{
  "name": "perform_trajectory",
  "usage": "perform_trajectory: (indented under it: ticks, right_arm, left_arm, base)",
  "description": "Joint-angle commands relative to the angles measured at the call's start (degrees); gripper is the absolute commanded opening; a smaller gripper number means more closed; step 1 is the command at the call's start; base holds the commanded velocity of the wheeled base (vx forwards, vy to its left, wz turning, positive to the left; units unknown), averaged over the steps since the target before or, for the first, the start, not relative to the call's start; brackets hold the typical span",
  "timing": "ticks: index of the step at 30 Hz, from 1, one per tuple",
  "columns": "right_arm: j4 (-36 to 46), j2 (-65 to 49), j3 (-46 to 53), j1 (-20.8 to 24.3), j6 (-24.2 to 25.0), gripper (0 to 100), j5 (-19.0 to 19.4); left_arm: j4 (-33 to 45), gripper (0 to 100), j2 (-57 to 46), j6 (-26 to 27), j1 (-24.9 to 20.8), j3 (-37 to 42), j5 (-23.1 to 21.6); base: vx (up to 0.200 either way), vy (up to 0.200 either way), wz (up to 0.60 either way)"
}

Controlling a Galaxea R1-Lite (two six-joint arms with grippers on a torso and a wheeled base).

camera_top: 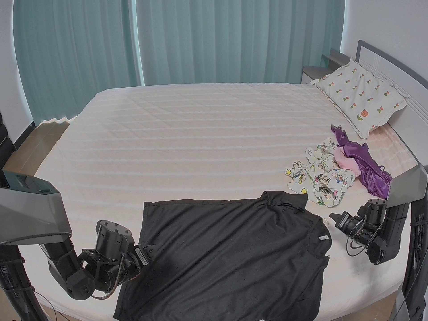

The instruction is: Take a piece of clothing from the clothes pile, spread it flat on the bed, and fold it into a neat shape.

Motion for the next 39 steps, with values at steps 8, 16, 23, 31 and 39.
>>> perform_trajectory:
  ticks: [8,16,23,31,39]
  right_arm:
    - [-0.6,0.7,2.1,-0.4,0.1,100,0.1]
    - [-0.6,0.3,4.0,-0.4,0.6,100,0.2]
    - [-0.6,0.2,4.2,-0.3,0.6,100,0.2]
    - [-0.6,0.3,4.3,-0.3,0.6,100,0.2]
    - [-0.6,0.2,4.3,0.3,0.7,100,0.2]
  left_arm:
    - [-1.9,100,0.8,-0.5,0.3,-0.1,0.0]
    - [-3.2,100,0.9,-1.4,0.8,0.1,0.0]
    - [-3.1,100,1.3,-1.4,1.7,-0.1,-0.1]
    - [-3.1,100,1.4,-1.4,1.7,0.0,0.0]
    - [-3.1,100,1.3,-2.0,2.5,-3.5,-0.5]
  base:
    - [0.000,0.000,0.00]
    - [0.000,0.025,0.00]
    - [0.000,0.200,0.00]
    - [0.000,0.175,0.00]
    - [0.000,0.000,0.00]
